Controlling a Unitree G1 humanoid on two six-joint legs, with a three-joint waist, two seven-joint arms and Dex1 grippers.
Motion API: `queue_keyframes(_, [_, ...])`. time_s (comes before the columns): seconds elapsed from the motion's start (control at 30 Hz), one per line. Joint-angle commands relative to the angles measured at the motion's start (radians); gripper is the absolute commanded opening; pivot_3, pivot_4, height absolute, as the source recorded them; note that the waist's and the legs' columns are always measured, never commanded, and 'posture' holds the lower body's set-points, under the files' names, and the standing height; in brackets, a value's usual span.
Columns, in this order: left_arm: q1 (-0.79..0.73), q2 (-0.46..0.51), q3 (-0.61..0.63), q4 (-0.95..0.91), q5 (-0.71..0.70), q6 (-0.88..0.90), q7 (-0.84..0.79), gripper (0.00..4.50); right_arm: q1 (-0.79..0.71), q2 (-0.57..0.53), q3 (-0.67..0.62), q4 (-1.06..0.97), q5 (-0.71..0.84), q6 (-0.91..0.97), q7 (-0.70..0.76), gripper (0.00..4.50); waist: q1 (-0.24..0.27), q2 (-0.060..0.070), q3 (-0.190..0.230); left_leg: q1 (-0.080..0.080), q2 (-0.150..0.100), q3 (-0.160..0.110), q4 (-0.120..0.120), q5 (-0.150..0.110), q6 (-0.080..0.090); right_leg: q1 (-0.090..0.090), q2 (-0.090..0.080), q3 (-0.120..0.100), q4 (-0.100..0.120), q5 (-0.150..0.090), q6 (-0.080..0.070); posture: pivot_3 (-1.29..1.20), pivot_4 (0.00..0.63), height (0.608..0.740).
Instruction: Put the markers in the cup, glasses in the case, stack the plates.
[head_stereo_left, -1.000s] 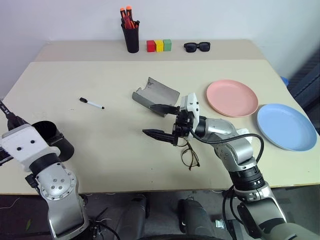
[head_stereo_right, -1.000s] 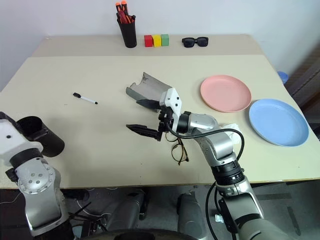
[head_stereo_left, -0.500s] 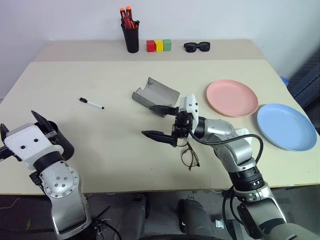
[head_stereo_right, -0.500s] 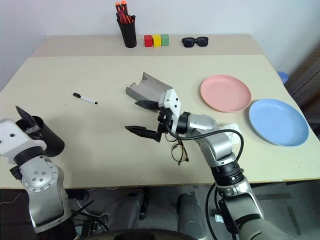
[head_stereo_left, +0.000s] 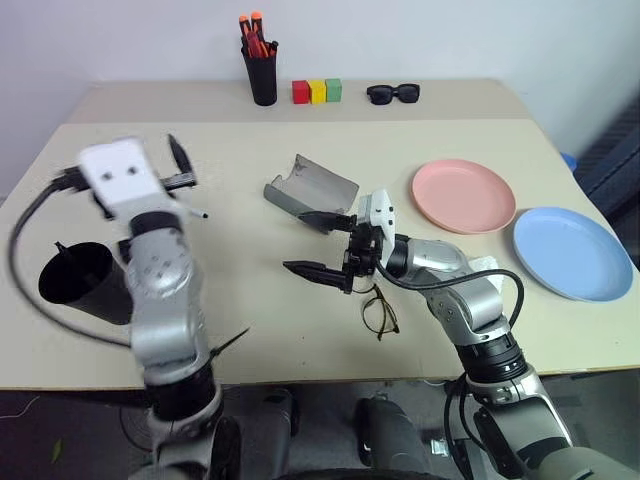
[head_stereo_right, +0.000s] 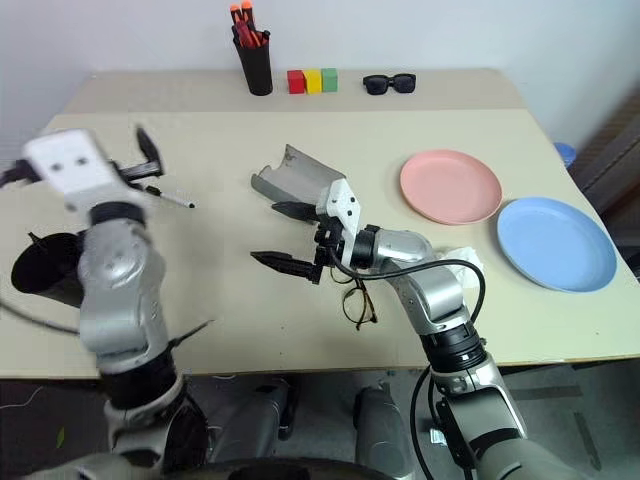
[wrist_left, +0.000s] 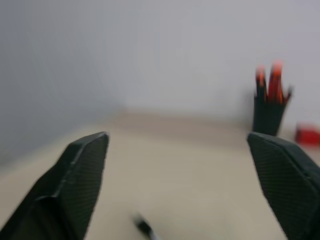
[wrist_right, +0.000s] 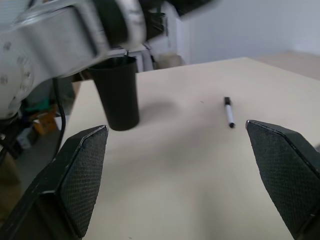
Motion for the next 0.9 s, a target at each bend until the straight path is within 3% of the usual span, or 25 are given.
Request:
queue_keyframes(0.03, [-0.159,-0.018,0.103,0.185,0.022,0.169,0.129,4.47,-0.01,0.013,-0.002,-0.011,-0.007,-0.027,-0.006,4.5,-0.003,-0.001,0.0,0.0,0.0,-0.001,0.0,0.0,0.0,0.0,0.001,0.0,0.0,0.0,0.0,0.0,0.15,0.74])
queue_keyframes(0.17, [-0.327,-0.039,0.307,0.427,-0.067,0.193,0.256,4.47,-0.004,0.019,0.002,-0.015,-0.014,-0.03,-0.013,4.5,-0.01,-0.001,0.001,0.0,0.0,-0.001,0.0,0.0,0.0,0.0,0.0,0.0,0.0,0.0,0.0,0.0,0.15,0.74])
queue_keyframes(0.33, [-0.501,0.053,0.465,0.832,-0.178,0.047,0.36,4.47,0.017,0.018,0.005,-0.034,-0.017,-0.028,-0.025,4.5,-0.016,-0.002,0.001,0.0,0.0,-0.001,0.0,0.0,-0.001,0.0,0.0,-0.001,0.001,0.0,0.001,0.0,0.15,0.74])
queue_keyframes(0.67, [-0.618,0.237,0.503,1.375,-0.319,-0.23,0.427,4.47,0.04,0.013,0.008,-0.058,-0.019,-0.024,-0.036,4.5,-0.019,-0.002,0.001,0.0,0.0,-0.001,-0.001,0.0,-0.001,-0.001,0.0,-0.001,0.002,0.0,0.001,0.0,0.15,0.74])
queue_keyframes(0.77, [-0.631,0.256,0.537,1.443,-0.383,-0.264,0.479,3.62,0.043,0.01,0.009,-0.063,-0.019,-0.022,-0.037,4.5,-0.019,-0.001,0.001,0.001,0.0,-0.001,-0.001,0.0,-0.001,-0.001,0.0,0.0,0.002,0.0,0.001,0.0,0.15,0.74])
queue_keyframes(0.9, [-0.629,0.261,0.506,1.463,-0.409,-0.287,0.489,1.71,0.046,0.007,0.008,-0.073,-0.007,-0.027,-0.026,4.5,-0.015,0.0,0.0,0.002,0.0,0.0,-0.001,0.0,-0.002,0.0,0.0,0.0,0.002,0.0,0.001,0.0,0.15,0.74])
